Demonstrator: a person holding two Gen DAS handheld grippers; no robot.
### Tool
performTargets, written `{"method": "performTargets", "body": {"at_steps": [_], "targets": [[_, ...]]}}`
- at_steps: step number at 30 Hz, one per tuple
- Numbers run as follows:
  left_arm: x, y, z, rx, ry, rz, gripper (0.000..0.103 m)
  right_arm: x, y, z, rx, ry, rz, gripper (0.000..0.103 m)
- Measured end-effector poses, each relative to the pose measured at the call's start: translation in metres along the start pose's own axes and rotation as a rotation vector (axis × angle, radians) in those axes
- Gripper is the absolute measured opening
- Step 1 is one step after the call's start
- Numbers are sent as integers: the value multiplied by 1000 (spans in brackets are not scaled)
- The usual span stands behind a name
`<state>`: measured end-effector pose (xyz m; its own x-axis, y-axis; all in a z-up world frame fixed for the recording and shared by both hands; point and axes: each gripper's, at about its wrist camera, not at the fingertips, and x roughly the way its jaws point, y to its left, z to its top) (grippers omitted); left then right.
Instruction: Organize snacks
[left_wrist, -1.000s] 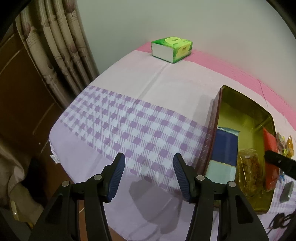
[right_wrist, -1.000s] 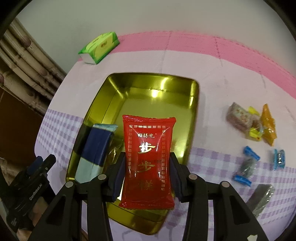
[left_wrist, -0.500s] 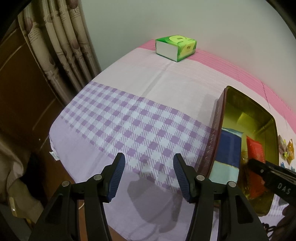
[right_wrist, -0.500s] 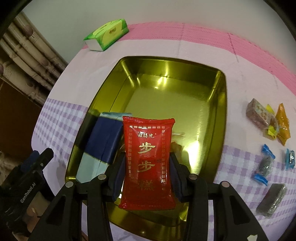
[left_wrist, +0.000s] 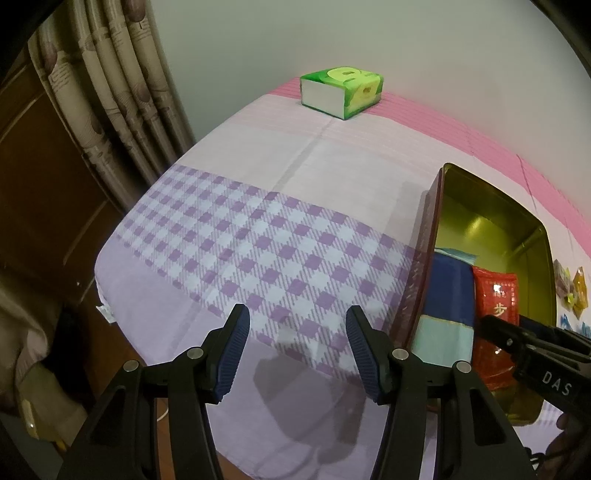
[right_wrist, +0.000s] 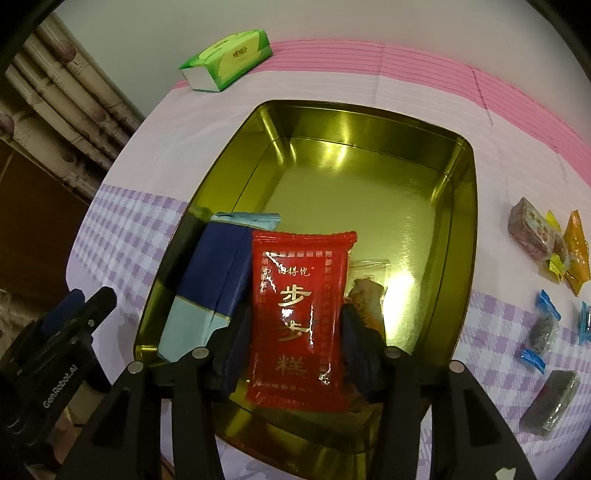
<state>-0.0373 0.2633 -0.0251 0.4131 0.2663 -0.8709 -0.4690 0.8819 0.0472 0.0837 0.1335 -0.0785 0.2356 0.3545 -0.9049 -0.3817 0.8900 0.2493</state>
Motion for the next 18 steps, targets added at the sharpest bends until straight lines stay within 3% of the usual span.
{"method": "performTargets", "body": {"at_steps": [18], "targets": [[-1,-4,0,7,1,0,56,-16,-8,-2,-6,-39,14,48]]}}
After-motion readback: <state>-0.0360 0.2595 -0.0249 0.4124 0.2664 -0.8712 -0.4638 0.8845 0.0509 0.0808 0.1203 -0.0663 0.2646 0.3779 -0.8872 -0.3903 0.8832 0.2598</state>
